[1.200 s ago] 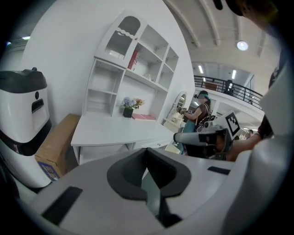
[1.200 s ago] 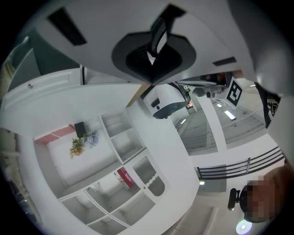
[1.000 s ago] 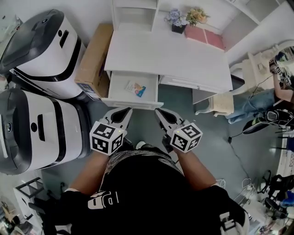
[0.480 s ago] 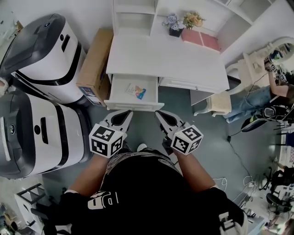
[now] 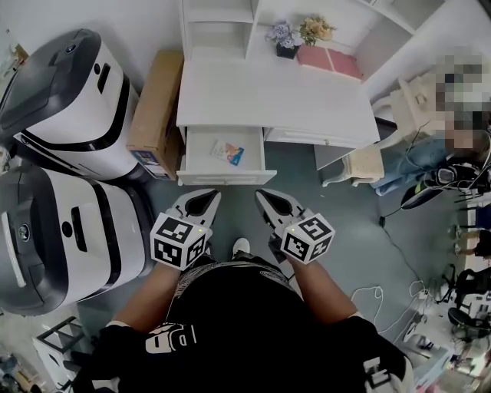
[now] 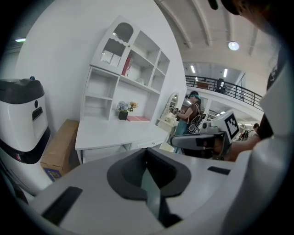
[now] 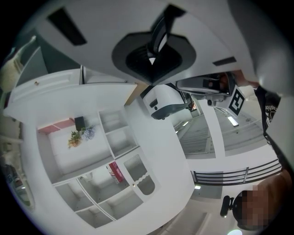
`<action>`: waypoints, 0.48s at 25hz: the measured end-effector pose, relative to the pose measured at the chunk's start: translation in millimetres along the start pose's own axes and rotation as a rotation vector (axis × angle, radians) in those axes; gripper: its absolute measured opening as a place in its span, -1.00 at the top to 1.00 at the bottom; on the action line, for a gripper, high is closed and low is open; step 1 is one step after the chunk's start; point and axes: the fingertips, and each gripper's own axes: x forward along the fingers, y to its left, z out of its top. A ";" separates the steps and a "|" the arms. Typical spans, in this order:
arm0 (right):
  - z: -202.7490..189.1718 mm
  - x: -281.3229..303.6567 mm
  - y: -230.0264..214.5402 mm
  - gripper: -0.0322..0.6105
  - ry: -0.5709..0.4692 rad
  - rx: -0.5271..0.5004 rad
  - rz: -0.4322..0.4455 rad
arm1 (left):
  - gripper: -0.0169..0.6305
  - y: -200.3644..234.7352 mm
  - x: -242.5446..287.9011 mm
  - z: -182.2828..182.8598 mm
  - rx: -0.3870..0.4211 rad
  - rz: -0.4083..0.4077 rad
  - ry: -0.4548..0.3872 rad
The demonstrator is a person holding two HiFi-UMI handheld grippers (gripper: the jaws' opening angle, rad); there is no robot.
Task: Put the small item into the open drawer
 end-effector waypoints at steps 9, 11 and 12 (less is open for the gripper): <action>-1.0 5.9 7.0 0.88 -0.004 -0.009 -0.020 | 0.91 12.2 -9.5 4.4 0.043 0.001 0.002; -0.8 5.3 7.4 0.88 -0.005 -0.012 -0.024 | 0.91 12.1 -10.3 5.7 0.046 -0.002 -0.001; -1.3 5.2 7.6 0.88 -0.005 -0.012 -0.027 | 0.91 11.6 -10.5 4.8 0.046 -0.004 0.000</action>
